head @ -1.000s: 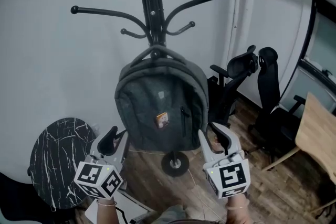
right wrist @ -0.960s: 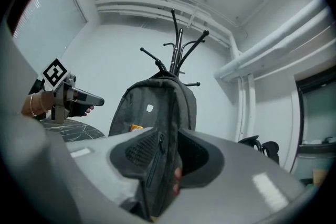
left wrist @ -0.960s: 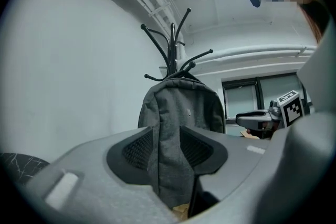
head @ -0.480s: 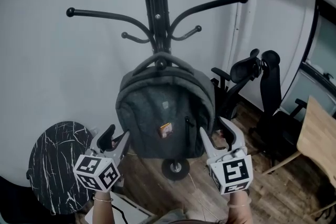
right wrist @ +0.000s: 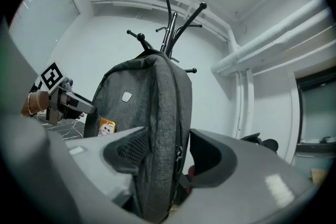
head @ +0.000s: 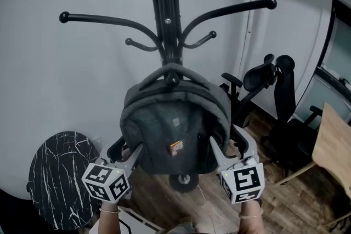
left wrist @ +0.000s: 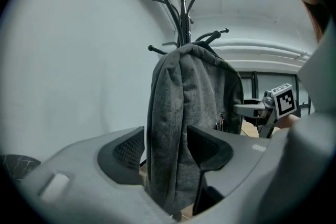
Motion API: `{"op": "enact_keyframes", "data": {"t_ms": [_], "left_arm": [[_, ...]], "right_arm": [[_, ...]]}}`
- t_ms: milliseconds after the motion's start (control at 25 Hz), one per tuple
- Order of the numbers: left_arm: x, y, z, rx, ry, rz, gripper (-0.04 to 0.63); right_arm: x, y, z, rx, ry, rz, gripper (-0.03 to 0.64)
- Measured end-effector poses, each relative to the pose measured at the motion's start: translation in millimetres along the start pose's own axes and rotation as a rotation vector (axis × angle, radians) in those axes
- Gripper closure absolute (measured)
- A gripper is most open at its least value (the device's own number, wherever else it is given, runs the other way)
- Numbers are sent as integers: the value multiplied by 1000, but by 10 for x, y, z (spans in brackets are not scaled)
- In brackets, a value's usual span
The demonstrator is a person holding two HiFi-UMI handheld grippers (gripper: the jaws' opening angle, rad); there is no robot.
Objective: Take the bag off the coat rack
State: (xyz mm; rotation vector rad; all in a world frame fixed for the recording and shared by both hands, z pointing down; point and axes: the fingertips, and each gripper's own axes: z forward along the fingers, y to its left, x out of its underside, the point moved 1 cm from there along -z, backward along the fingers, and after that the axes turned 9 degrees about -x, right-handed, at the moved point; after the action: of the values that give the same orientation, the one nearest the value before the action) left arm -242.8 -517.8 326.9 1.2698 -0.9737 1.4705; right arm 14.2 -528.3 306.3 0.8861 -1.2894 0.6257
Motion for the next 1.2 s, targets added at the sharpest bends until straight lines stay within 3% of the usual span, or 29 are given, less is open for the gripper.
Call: {"op": "enact_keyframes", "data": {"t_ms": [360,680,1200], "left_arm": [[-17,8,127,-12,-44,1,411],[-59,-50,97,-42,-76,31,499],[-168,-185,-140,-56,-113,67,517]], "right_arm": [[5,-30,132,27,-30,26,387],[-17,40,55,69,10,-24,494],[-172,118,-173,110,-88,-78,514]]}}
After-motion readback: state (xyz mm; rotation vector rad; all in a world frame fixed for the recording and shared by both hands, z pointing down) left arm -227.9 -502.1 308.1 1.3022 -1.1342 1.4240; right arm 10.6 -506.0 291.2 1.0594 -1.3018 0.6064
